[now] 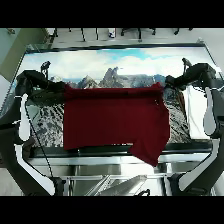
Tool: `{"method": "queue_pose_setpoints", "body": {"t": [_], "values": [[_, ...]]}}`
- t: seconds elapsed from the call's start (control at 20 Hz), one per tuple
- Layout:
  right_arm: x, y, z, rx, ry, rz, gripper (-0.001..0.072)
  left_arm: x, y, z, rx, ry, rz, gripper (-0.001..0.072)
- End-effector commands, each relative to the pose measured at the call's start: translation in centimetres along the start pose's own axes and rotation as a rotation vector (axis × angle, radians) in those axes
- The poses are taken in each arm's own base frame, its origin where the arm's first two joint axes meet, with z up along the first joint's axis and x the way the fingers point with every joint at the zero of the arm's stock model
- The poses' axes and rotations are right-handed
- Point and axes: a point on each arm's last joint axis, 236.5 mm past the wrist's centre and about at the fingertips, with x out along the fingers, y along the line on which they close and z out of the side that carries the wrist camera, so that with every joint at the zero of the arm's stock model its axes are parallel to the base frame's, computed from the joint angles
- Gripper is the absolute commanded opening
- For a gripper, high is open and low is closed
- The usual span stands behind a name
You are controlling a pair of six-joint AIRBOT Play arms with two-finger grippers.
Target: Fold the shirts.
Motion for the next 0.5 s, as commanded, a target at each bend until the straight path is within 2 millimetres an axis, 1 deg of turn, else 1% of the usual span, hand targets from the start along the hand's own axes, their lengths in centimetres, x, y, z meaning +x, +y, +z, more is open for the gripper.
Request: {"method": "queue_pose_setpoints", "body": {"t": [0.0,0.15,0.3,0.4,0.45], "values": [[1.6,0.1,-2.2,-0.014,0.069,-0.03,0.0022,1.1,-0.6,-1.8,0.121,0.058,-0.01,0.0015],[1.9,0.0,-2.6,0.002,0.079,-0.031,0.0022,1.2,-0.9,-2.6,0.215,0.088,-0.027,0.0016],[1.8,0.0,-2.6,0.016,0.078,-0.031,0.0022,1.1,-2.0,-4.1,0.269,0.146,-0.065,0.0015],[1.8,0.0,-2.6,0.024,0.077,-0.031,0.0022,0.8,-3.1,-3.9,0.334,0.142,-0.08,0.0015],[1.8,0.0,-2.6,0.026,0.078,-0.031,0.0022,0.5,-4.2,-3.4,0.386,0.121,-0.095,0.0015]]}}
